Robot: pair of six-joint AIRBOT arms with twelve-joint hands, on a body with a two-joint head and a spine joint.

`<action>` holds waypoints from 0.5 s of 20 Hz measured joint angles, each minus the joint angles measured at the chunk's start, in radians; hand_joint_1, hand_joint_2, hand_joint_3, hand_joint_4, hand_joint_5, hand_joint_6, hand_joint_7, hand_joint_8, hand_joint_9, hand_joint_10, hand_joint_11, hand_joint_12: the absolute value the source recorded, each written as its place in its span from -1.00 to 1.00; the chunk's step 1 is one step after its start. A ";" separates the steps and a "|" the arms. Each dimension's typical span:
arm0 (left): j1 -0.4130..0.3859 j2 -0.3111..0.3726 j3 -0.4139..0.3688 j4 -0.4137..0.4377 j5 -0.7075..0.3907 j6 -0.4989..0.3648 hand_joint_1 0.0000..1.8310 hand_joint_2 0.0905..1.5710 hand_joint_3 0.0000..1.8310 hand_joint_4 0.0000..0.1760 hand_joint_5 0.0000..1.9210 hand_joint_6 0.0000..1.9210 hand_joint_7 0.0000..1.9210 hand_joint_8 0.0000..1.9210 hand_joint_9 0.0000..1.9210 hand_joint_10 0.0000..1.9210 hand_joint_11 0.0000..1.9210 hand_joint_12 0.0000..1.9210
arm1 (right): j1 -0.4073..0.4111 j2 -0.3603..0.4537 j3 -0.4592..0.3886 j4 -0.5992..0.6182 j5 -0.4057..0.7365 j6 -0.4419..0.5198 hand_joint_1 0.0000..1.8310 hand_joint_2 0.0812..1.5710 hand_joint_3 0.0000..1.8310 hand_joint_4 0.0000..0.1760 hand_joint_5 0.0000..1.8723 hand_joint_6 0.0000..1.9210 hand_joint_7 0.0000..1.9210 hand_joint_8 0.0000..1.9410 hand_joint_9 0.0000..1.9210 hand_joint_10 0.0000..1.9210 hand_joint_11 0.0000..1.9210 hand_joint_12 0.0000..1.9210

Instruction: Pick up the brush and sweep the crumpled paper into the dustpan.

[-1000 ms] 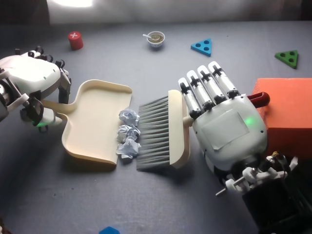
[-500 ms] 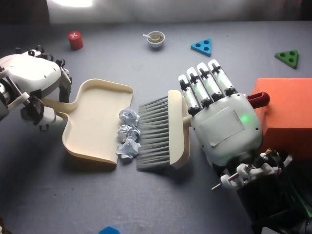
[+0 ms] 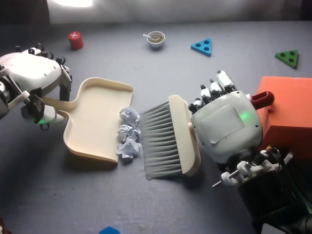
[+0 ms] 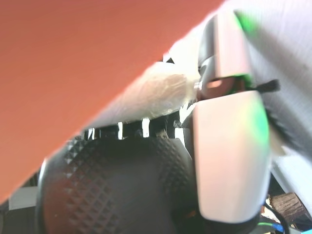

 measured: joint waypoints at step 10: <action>-0.005 0.000 0.000 0.002 0.008 0.000 0.14 0.47 -1.00 -1.00 -0.11 0.22 -0.62 -1.00 -0.69 -1.00 -1.00 -0.19 | -0.008 0.071 -0.061 -0.023 0.032 -0.077 0.71 0.51 -1.00 -1.00 -0.15 1.00 -0.14 1.00 0.22 1.00 0.41 1.00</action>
